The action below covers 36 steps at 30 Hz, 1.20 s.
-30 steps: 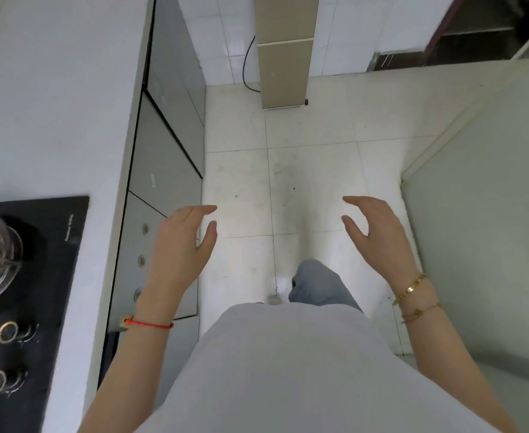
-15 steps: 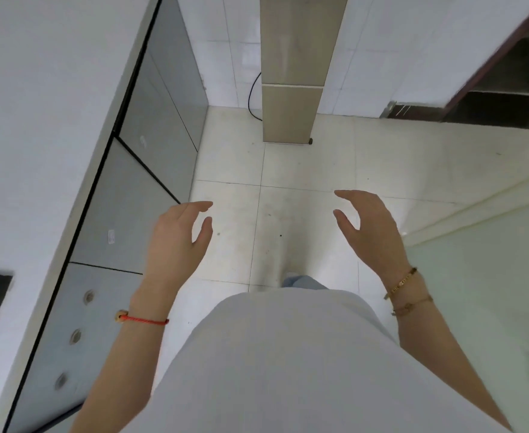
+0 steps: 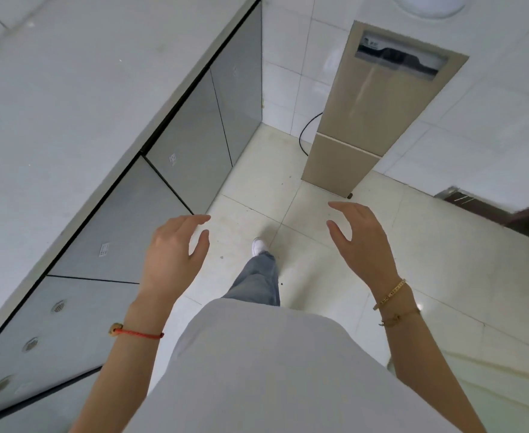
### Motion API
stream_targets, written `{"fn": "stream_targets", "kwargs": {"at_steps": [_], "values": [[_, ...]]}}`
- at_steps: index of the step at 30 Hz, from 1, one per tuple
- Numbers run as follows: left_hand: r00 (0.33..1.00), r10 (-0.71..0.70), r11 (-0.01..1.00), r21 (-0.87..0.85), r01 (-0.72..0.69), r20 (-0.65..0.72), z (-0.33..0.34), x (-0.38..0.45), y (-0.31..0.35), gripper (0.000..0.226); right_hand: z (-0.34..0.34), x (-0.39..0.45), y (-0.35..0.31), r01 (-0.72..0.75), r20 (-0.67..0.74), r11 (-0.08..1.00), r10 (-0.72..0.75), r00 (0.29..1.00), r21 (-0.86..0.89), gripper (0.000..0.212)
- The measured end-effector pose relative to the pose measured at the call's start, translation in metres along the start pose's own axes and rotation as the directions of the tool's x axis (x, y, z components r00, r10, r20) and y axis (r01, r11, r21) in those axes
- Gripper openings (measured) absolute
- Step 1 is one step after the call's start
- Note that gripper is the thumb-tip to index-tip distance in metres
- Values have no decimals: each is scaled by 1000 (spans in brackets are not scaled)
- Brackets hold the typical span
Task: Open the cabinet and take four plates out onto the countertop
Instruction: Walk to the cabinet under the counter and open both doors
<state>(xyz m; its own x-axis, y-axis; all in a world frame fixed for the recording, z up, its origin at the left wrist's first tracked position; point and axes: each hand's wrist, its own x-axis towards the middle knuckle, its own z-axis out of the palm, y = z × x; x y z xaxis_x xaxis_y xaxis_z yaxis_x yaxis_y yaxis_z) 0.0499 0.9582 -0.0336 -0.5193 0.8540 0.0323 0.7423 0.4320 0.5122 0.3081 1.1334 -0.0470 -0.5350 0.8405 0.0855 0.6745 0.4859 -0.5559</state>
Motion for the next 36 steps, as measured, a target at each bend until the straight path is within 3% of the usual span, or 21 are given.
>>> {"fn": "stream_targets", "kwargs": {"at_steps": [14, 20, 26, 36], "values": [[980, -154, 986, 46, 161, -126, -14, 199, 1, 25, 14, 275, 3, 201, 155, 977, -209, 966, 64, 31], [941, -265, 960, 36, 278, -213, -12, 239, 12, 25, 27, 358, -3, 317, 276, 945, -327, 904, 80, 33], [832, -402, 897, 17, 442, -381, 8, 262, 36, 23, 35, 440, -2, 479, 416, 871, -476, 774, 105, 34], [546, -659, 689, -125, 714, -517, 61, 269, 108, 24, 40, 529, -11, 721, 536, 647, -711, 455, 247, 34]]}}
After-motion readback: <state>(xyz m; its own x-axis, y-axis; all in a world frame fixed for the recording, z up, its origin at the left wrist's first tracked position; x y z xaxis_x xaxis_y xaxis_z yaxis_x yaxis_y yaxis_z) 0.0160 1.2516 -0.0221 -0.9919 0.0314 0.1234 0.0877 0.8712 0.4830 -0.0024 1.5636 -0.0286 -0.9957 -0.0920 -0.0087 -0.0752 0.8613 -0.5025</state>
